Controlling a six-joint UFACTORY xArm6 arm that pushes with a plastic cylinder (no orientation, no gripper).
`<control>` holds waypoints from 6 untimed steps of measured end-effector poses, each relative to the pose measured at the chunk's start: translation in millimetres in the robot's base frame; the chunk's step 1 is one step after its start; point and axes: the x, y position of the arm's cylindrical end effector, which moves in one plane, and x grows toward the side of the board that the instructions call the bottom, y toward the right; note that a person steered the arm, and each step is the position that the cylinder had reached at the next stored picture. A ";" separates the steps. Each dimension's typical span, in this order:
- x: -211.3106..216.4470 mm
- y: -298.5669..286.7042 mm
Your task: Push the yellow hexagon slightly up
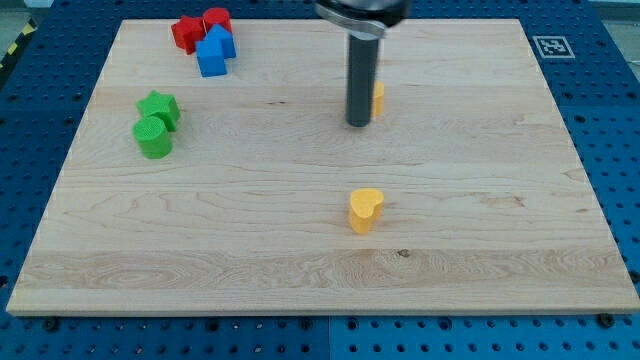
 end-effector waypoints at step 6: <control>-59.1 -63.9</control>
